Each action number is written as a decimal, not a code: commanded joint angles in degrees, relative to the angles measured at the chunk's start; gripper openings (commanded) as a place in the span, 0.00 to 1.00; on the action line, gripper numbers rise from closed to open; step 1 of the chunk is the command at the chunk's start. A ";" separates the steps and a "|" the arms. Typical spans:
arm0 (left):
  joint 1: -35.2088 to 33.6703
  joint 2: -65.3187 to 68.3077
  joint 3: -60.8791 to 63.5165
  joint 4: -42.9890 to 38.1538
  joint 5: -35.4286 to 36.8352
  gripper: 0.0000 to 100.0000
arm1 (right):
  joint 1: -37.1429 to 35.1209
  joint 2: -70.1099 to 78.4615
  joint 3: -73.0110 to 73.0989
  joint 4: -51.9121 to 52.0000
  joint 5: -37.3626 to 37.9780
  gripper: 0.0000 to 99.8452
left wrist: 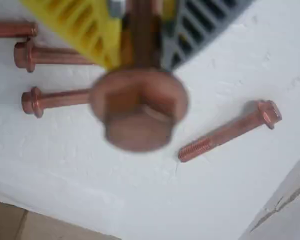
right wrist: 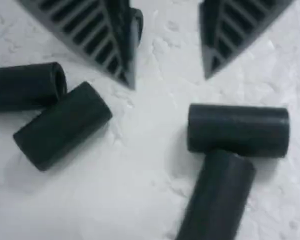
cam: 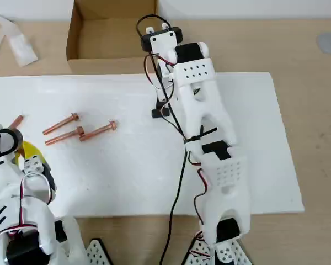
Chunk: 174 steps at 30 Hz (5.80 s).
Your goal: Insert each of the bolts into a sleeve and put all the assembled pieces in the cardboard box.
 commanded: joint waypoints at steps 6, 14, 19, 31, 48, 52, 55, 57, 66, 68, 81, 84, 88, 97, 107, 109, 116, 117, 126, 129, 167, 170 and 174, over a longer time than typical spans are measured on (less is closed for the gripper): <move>0.26 -0.40 -1.05 0.00 0.18 0.01 | -3.38 -16.31 0.13 4.66 3.96 0.12; 0.35 -0.40 -0.62 -0.18 0.18 0.01 | -10.15 -32.84 20.35 -3.16 6.33 0.12; 0.26 -0.40 2.02 -3.52 0.18 0.01 | -9.98 -49.45 45.58 -21.89 8.53 0.12; 0.35 -0.31 2.37 -5.89 0.18 0.01 | -4.09 -29.49 48.04 -38.86 2.02 0.12; 0.26 -0.31 2.37 -5.71 0.18 0.01 | -3.65 -6.29 24.40 -30.86 -4.31 0.19; 0.26 -0.31 2.37 -5.71 0.18 0.01 | -2.77 -6.02 24.40 -31.12 -4.22 0.19; 0.26 -0.31 2.37 -5.71 0.18 0.01 | -1.36 -5.58 24.31 -31.21 -4.13 0.19; 0.26 -0.31 2.37 -5.71 0.18 0.01 | -0.48 -4.88 24.31 -31.21 -4.13 0.19; 0.26 -0.31 2.37 -5.63 0.18 0.01 | 0.31 0.04 19.82 -30.86 -4.04 0.19; 0.18 -0.31 2.37 -5.63 0.18 0.01 | 0.31 1.63 17.45 -30.68 -3.87 0.19; 0.09 -0.31 2.37 -5.63 0.18 0.01 | 0.22 11.56 4.62 -20.22 -2.73 0.19; 0.09 -0.31 2.29 -5.63 0.18 0.01 | 0.22 11.65 2.51 -17.14 -2.64 0.19; 0.09 -0.31 2.20 -5.63 0.18 0.01 | 0.22 11.82 0.31 -14.07 -2.55 0.19; 0.09 -0.31 1.93 -5.54 0.18 0.01 | 0.22 11.91 0.13 -13.10 -1.05 0.19; 0.09 -0.40 1.41 -2.29 0.18 0.01 | 0.22 11.91 0.31 -13.98 1.41 0.19; 0.09 -0.40 1.41 -2.02 0.18 0.01 | -0.13 11.82 -0.04 -13.80 1.49 0.19; 0.09 -0.40 -0.44 -2.02 0.18 0.01 | -0.92 11.91 -0.04 -13.98 1.58 0.19; 0.09 -0.40 -0.44 -2.02 0.18 0.01 | -0.92 11.91 -0.04 -14.07 1.58 0.18; 0.09 -0.40 -0.44 -2.02 0.18 0.01 | -0.84 11.91 -0.04 -13.98 4.84 0.04; 0.09 -0.40 -0.44 -2.02 0.18 0.01 | -0.75 11.91 -0.04 -13.63 4.84 0.04; 5.80 -0.40 -1.58 -9.85 8.44 0.01 | -10.33 -87.34 47.78 1.41 9.67 0.01; 11.34 -0.40 -1.14 -12.57 8.53 0.01 | -10.33 -98.42 65.80 -8.79 9.67 0.01; 17.76 -0.22 -1.05 -20.22 8.53 0.01 | -10.42 -111.87 90.07 -26.99 9.67 0.01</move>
